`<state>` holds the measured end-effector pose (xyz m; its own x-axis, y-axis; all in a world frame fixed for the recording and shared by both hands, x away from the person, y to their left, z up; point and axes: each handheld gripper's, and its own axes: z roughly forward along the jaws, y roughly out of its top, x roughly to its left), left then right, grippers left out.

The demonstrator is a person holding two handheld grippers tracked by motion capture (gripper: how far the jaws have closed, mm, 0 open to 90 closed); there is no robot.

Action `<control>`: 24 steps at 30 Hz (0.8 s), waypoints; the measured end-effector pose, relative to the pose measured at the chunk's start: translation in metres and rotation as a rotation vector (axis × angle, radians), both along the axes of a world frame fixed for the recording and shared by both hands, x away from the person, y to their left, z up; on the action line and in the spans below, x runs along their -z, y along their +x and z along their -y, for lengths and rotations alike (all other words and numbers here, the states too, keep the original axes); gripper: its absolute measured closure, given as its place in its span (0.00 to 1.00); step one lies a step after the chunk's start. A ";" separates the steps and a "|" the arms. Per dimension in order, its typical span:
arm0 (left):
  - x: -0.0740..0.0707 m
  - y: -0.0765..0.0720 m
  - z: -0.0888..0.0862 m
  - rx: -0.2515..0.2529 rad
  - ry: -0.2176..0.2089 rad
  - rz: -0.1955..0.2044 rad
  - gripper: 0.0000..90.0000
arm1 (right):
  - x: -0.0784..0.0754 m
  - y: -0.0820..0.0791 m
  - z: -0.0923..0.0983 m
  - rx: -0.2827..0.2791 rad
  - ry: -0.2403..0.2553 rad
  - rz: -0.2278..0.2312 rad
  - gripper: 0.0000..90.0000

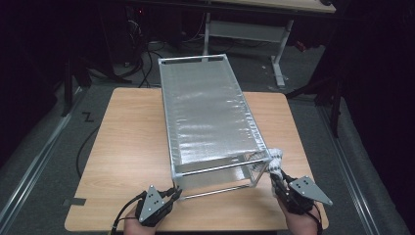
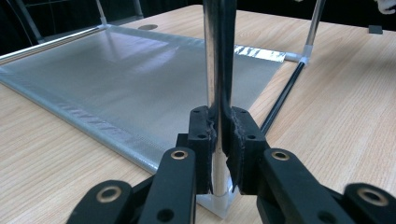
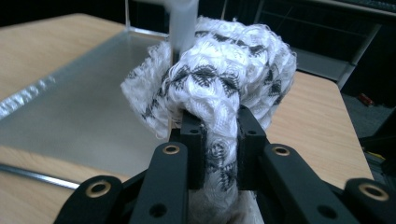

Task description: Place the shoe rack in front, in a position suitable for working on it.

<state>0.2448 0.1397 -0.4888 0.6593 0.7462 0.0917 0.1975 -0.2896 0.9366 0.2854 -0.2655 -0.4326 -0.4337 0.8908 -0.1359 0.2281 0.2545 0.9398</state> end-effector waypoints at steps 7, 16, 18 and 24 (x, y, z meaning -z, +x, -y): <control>0.000 0.002 -0.001 -0.006 -0.001 -0.003 0.89 | 0.015 0.004 -0.006 -0.039 -0.108 -0.091 0.87; 0.000 0.003 -0.002 -0.009 -0.001 -0.003 0.89 | 0.040 0.017 -0.010 -0.069 -0.191 -0.247 0.87; 0.000 0.003 -0.002 -0.009 -0.001 -0.003 0.89 | 0.044 0.019 -0.011 -0.073 -0.199 -0.266 0.87; 0.000 0.003 -0.002 -0.011 0.002 -0.001 0.89 | 0.054 0.026 -0.012 -0.074 -0.203 -0.315 0.86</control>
